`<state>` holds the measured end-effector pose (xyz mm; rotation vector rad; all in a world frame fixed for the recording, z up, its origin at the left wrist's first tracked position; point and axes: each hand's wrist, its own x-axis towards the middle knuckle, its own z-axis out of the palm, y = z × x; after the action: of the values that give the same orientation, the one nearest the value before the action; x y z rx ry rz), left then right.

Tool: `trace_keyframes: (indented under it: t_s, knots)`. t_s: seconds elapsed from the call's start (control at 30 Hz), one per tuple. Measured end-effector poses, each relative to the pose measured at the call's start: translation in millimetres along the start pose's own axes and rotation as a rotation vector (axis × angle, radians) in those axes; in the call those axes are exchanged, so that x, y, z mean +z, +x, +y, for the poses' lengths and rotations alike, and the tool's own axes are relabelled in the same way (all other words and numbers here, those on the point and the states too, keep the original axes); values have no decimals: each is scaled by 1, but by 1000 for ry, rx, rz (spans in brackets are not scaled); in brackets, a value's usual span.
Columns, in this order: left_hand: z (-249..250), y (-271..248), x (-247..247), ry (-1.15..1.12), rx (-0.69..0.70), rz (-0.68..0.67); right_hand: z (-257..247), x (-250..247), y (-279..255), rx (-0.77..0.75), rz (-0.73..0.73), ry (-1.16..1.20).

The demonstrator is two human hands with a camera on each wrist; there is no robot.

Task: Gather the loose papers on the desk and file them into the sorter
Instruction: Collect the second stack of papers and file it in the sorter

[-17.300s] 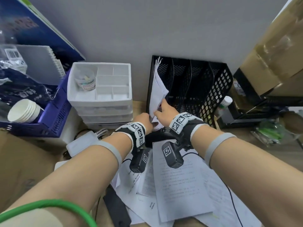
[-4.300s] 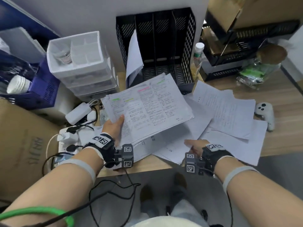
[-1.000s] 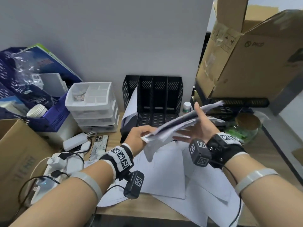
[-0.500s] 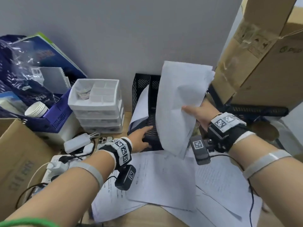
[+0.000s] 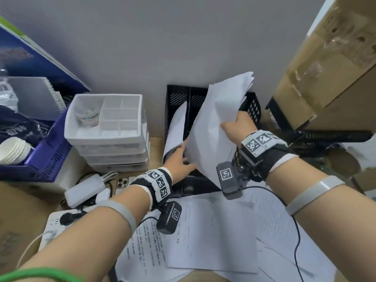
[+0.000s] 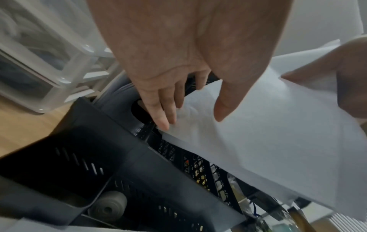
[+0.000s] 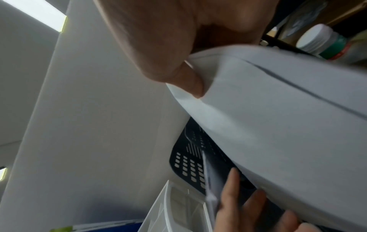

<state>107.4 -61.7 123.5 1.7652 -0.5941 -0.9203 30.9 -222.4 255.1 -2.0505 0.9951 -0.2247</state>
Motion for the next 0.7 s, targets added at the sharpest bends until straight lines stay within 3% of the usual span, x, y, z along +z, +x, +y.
trace_keyframes:
  t_s: [0.13, 0.2, 0.37, 0.47, 0.57, 0.7]
  knots:
    - [8, 10, 10, 46, 3, -186, 1, 6, -2, -29, -4, -7]
    - [10, 16, 16, 57, 7, -217, 1, 8, -4, -60, -3, 15]
    - [6, 26, 14, 16, -18, -130, -1, 16, -2, -132, -77, 79]
    - [4, 24, 5, 7, 23, -103, -4, 25, 6, -135, -4, 166]
    - [5, 23, 0, 27, 45, -128, -5, 37, 12, -72, 59, 292]
    - [3, 32, 0, 312, 48, 5, -1, 54, 20, 77, -111, 376]
